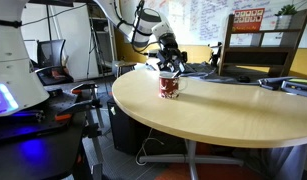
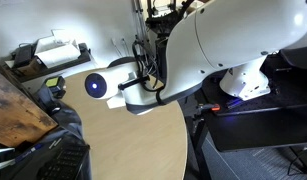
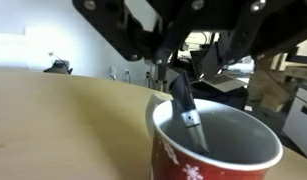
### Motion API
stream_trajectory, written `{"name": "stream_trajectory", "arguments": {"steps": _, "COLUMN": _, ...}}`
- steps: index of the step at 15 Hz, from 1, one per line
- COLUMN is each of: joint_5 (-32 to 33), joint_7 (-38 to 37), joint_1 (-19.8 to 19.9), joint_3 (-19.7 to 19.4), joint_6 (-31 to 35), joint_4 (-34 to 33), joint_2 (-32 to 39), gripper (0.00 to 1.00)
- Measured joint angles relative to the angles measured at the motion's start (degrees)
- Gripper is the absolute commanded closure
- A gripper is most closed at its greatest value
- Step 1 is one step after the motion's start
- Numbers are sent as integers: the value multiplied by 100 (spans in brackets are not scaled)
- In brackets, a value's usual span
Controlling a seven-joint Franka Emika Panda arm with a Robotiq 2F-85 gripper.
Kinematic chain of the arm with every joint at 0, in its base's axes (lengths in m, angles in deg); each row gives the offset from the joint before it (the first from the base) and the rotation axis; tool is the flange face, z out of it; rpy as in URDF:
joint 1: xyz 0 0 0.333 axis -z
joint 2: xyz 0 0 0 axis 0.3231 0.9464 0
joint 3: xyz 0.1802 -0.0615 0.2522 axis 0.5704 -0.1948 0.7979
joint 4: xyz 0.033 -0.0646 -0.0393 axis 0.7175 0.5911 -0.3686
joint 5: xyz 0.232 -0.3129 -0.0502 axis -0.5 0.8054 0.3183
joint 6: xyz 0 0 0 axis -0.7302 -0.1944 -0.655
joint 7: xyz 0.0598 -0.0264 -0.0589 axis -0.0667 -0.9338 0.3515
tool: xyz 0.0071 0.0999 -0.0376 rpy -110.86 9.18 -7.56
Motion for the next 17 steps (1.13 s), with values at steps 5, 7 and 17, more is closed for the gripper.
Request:
{"name": "stream_trajectory", "arguments": {"steps": 5, "joint_5": 11, "joint_7": 240, "joint_1": -17, "joint_3": -35, "joint_6": 815, "joint_4": 541, "joint_2": -969, "gripper": 0}}
{"name": "stream_trajectory", "arguments": {"steps": 7, "joint_5": 35, "joint_7": 482, "joint_1": -77, "joint_3": -81, "joint_6": 1286, "joint_4": 964, "joint_2": -1487, "gripper": 0}}
{"name": "stream_trajectory", "arguments": {"steps": 17, "joint_5": 203, "joint_7": 2412, "joint_1": -212, "joint_3": -206, "joint_6": 2689, "joint_4": 2590, "joint_2": -3880, "gripper": 0}}
